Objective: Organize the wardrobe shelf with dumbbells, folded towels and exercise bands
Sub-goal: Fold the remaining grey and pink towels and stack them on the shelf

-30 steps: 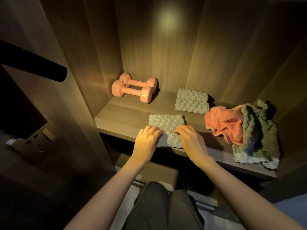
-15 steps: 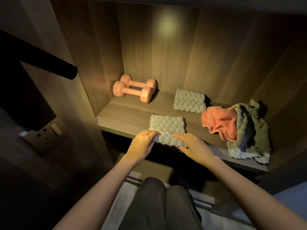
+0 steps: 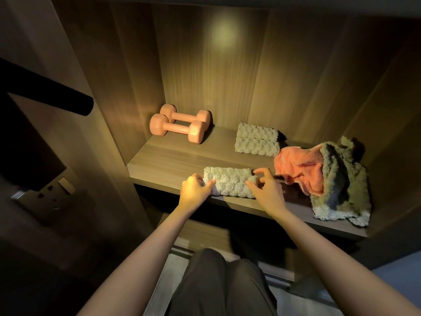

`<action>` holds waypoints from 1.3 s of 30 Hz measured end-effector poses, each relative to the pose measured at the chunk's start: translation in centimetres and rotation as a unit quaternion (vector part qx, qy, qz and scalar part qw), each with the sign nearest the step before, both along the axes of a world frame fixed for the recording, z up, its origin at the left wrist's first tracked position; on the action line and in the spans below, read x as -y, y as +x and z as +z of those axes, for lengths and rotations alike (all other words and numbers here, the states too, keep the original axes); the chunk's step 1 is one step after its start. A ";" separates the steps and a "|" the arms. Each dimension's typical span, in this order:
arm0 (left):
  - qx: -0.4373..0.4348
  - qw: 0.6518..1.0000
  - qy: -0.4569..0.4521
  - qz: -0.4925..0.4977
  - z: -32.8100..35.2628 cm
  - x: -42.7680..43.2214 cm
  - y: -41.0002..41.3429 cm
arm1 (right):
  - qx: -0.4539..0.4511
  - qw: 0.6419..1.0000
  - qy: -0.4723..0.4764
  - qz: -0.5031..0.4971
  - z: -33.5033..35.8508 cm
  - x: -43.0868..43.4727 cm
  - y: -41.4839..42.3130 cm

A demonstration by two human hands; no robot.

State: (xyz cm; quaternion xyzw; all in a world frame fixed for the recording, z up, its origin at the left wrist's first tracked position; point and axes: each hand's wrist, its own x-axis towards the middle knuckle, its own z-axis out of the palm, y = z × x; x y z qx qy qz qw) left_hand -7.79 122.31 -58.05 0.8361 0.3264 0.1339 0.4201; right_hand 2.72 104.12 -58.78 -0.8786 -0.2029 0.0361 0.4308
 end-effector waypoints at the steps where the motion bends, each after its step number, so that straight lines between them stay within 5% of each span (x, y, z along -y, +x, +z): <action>1: 0.006 1.000 -0.008 0.015 -0.1 0.0 0.1 | 0.007 1.000 0.005 -0.015 0.0 -0.3 0.0; 3: 0.024 0.999 0.005 0.027 -0.3 0.2 0.1 | 0.024 0.999 -0.001 -0.042 -0.1 -0.8 -0.1; 6: 0.053 0.983 0.174 0.012 -0.5 0.6 0.1 | 0.152 0.984 -0.093 -0.011 -0.3 -1.5 -0.3; 9: 0.094 0.931 0.340 -0.094 -0.9 0.5 -0.1 | 0.233 0.956 -0.158 0.085 -0.3 -1.4 -0.3; 11: 0.116 0.907 0.362 -0.182 -1.6 0.3 -0.4 | 0.275 0.933 -0.197 0.121 -0.4 -0.7 0.0; 16: 0.111 0.924 0.287 -0.226 -2.4 0.2 -1.2 | 0.267 0.909 -0.243 0.208 -0.5 0.4 0.1; 24: 0.081 0.901 0.321 -0.280 -1.7 -0.5 -2.4 | 0.166 0.917 -0.268 0.246 1.0 1.8 -0.5; 29: 0.053 0.939 0.181 -0.287 -0.2 -0.1 -2.5 | 0.005 0.960 -0.215 0.180 1.3 2.6 -0.9; 34: -0.004 0.984 0.028 -0.176 0.7 0.5 -1.1 | -0.128 0.984 -0.064 0.107 1.8 2.6 0.0; 39: -0.014 0.997 0.017 -0.069 0.0 1.1 1.0 | -0.089 0.996 -0.021 0.017 1.1 1.8 0.5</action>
